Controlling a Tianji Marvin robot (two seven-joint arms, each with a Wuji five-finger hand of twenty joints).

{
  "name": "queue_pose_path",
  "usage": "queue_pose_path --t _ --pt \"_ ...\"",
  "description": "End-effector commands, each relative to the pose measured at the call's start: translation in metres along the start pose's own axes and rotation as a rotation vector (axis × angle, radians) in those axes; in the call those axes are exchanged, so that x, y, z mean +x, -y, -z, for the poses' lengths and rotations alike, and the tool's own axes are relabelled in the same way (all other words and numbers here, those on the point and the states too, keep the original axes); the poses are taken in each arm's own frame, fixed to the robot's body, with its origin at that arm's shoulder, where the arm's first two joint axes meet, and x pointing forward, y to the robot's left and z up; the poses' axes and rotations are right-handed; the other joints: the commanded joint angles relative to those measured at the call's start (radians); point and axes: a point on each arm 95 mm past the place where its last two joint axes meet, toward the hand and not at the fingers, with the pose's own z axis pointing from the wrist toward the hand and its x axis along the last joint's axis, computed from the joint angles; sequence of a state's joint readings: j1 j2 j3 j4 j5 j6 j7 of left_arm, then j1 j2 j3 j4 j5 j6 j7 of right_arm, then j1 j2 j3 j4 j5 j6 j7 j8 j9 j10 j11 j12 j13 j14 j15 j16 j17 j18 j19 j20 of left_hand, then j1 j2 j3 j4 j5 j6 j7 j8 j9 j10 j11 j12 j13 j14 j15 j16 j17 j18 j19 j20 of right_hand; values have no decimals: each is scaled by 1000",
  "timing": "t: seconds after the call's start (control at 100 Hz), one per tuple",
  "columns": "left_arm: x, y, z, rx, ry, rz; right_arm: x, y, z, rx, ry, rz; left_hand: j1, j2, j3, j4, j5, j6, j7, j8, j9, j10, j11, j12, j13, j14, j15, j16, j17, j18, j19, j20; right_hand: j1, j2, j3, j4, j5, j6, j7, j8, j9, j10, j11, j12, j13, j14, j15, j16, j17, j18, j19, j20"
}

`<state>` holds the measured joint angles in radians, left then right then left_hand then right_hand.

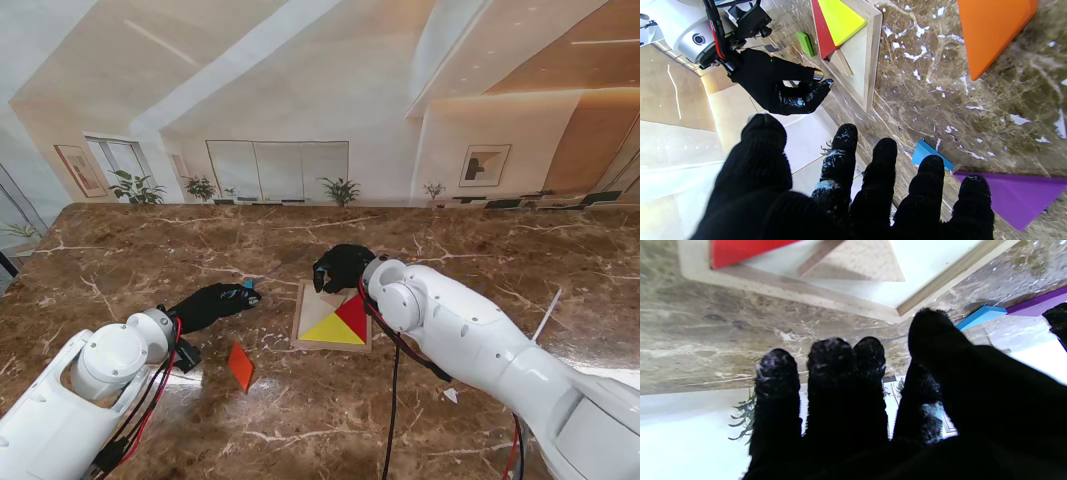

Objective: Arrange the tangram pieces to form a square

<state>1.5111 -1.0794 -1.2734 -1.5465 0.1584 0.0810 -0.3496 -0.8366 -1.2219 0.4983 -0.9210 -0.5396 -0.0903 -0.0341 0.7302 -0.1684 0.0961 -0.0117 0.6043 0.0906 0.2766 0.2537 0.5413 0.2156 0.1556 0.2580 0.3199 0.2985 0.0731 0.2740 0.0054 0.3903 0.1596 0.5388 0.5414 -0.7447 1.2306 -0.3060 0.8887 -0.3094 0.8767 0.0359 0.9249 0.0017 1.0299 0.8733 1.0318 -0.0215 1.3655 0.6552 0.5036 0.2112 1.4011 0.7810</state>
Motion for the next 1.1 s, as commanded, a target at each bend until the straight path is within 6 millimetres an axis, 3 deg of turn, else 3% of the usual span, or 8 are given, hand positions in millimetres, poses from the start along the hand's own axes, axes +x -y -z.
queue_pose_path --t 0.0,0.33,0.73,1.09 --pt "-4 -2 1 -3 6 -1 2 9 2 32 5 2 28 37 -21 17 12 0 -8 -30 11 6 7 0 6 3 0 2 3 14 -15 6 3 33 38 16 -32 -35 -16 -16 31 -6 14 17 47 -8 45 13 12 12 55 25" --pt "-5 -2 2 6 -1 -3 3 13 2 50 25 81 29 36 -21 17 12 1 -8 -30 11 6 7 0 7 4 0 1 3 13 -15 6 -7 66 40 25 -74 -43 -80 -22 34 -14 15 31 60 -17 59 16 24 7 73 30" --pt "-4 -2 2 4 1 -1 4 16 5 60 20 103 30 37 -21 17 12 0 -8 -30 12 6 7 0 6 3 0 1 3 13 -15 6 2 54 47 24 -35 -46 -66 -11 37 -10 11 26 67 -16 62 13 29 7 77 26" --pt "-3 -1 4 6 -1 -3 8 20 6 65 26 173 34 39 -20 16 12 -1 -7 -30 11 6 7 0 6 3 0 1 3 12 -15 6 1 66 47 24 -59 -51 -96 -14 17 -18 7 30 62 -31 66 14 28 -3 84 26"
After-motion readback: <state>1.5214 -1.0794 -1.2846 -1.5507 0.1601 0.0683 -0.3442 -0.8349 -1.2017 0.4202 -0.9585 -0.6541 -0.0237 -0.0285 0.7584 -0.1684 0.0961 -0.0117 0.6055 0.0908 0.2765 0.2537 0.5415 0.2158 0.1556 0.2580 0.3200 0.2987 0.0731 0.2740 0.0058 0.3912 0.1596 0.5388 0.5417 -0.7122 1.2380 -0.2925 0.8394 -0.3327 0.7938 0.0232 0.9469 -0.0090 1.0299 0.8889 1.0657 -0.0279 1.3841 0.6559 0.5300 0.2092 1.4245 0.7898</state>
